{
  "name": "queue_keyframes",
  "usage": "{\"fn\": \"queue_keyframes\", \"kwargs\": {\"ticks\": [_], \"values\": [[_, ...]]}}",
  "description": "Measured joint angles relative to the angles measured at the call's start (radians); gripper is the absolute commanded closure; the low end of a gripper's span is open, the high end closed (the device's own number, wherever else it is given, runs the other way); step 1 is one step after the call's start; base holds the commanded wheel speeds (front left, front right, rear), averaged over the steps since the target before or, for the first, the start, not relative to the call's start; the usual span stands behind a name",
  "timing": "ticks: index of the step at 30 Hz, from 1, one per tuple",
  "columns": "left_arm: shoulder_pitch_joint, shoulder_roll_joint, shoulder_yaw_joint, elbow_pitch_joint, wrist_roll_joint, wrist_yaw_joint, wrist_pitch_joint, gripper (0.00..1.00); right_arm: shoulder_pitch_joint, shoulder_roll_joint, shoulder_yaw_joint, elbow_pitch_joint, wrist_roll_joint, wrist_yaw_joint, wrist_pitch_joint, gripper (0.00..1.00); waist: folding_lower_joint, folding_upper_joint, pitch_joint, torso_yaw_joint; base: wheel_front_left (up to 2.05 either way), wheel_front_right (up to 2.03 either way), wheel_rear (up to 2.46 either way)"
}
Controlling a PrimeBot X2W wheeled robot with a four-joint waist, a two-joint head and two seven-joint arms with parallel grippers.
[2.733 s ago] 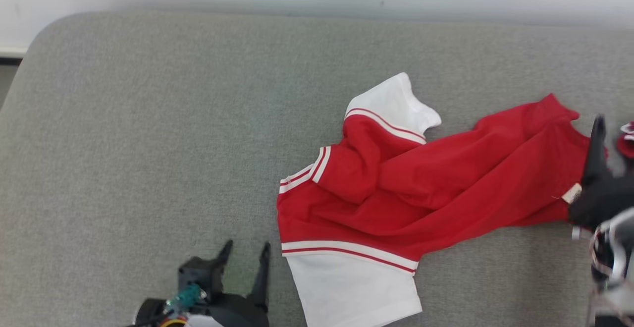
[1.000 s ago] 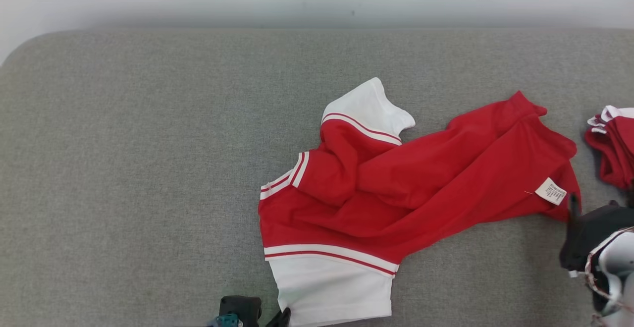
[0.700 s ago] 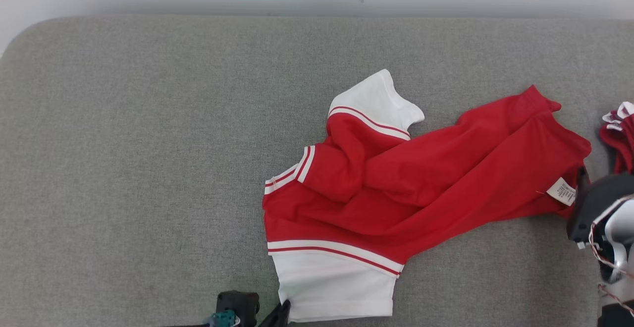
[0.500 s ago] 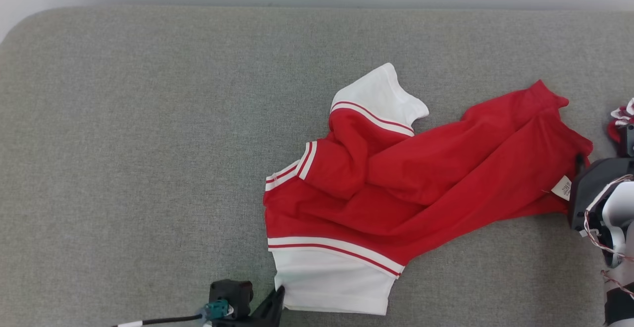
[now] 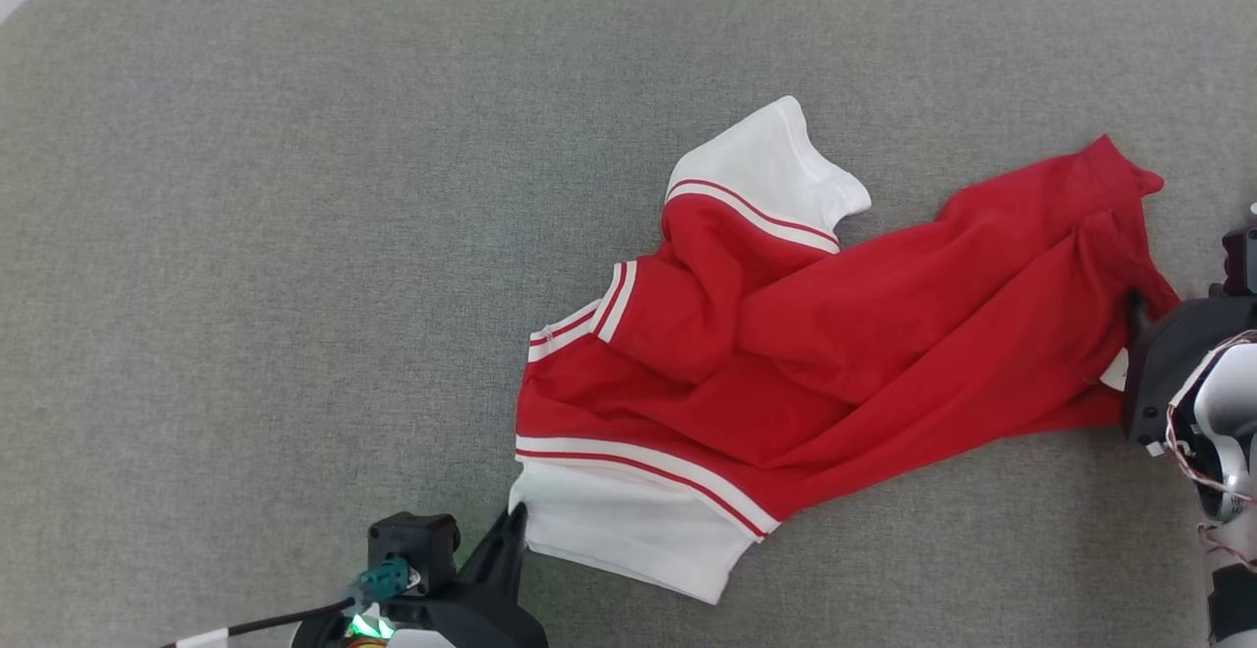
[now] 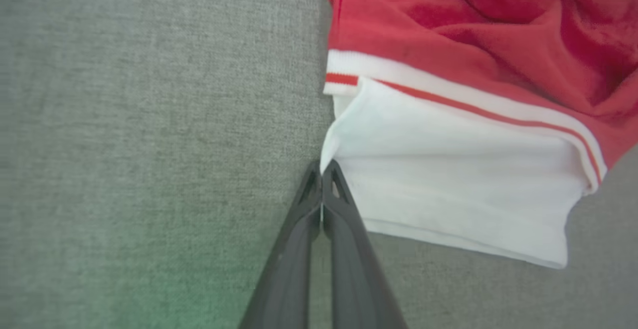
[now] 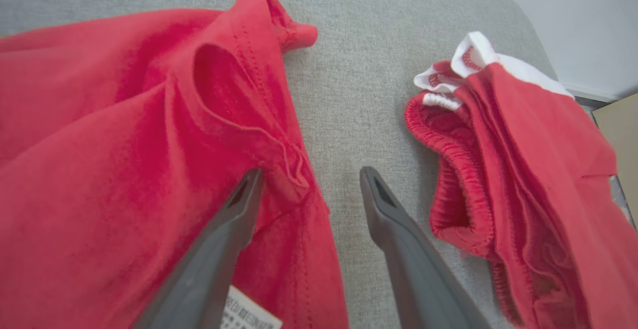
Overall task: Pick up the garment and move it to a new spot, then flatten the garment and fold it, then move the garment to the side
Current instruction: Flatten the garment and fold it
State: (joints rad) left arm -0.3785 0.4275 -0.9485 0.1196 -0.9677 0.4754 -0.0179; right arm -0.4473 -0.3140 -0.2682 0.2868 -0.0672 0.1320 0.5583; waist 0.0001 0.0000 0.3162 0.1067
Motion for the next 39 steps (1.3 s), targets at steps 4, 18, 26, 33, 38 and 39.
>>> {"fn": "queue_keyframes", "kwargs": {"ticks": [4, 18, 26, 33, 38, 39], "values": [[-0.001, 0.005, 0.012, 0.004, 0.0, 0.007, -0.009, 1.0, 0.028, 0.006, 0.024, -0.068, 0.038, 0.0, 0.015, 0.0, 0.0, 0.0, 0.0, -0.008, 0.0, 0.0, 0.0], [-0.015, 0.004, 0.002, 0.004, 0.006, 0.007, -0.012, 1.0, 0.079, 0.061, -0.017, -0.184, 0.013, 0.0, 0.092, 0.13, 0.0, 0.0, 0.005, -0.008, 0.0, 0.0, 0.0], [-0.015, 0.003, 0.002, 0.007, 0.005, 0.004, -0.012, 1.0, 0.146, 0.139, -0.09, -0.266, -0.016, 0.0, 0.089, 0.0, 0.0, 0.0, 0.0, -0.01, 0.0, 0.0, 0.0], [-0.014, 0.012, -0.001, 0.002, 0.004, 0.008, -0.007, 1.0, 0.123, 0.156, -0.088, -0.237, -0.021, 0.0, 0.068, 0.0, 0.0, 0.0, -0.003, -0.021, 0.0, 0.0, 0.0], [-0.015, 0.012, -0.006, -0.002, 0.004, 0.008, -0.005, 1.0, 0.1, 0.166, -0.092, -0.2, -0.023, 0.0, 0.047, 0.0, 0.0, 0.0, -0.006, -0.013, 0.0, 0.0, 0.0], [-0.015, 0.012, -0.007, -0.003, 0.004, 0.008, -0.002, 1.0, 0.096, 0.166, -0.093, -0.193, -0.023, 0.0, 0.047, 0.01, 0.0, 0.0, -0.007, -0.011, 0.0, 0.0, 0.0]]}}
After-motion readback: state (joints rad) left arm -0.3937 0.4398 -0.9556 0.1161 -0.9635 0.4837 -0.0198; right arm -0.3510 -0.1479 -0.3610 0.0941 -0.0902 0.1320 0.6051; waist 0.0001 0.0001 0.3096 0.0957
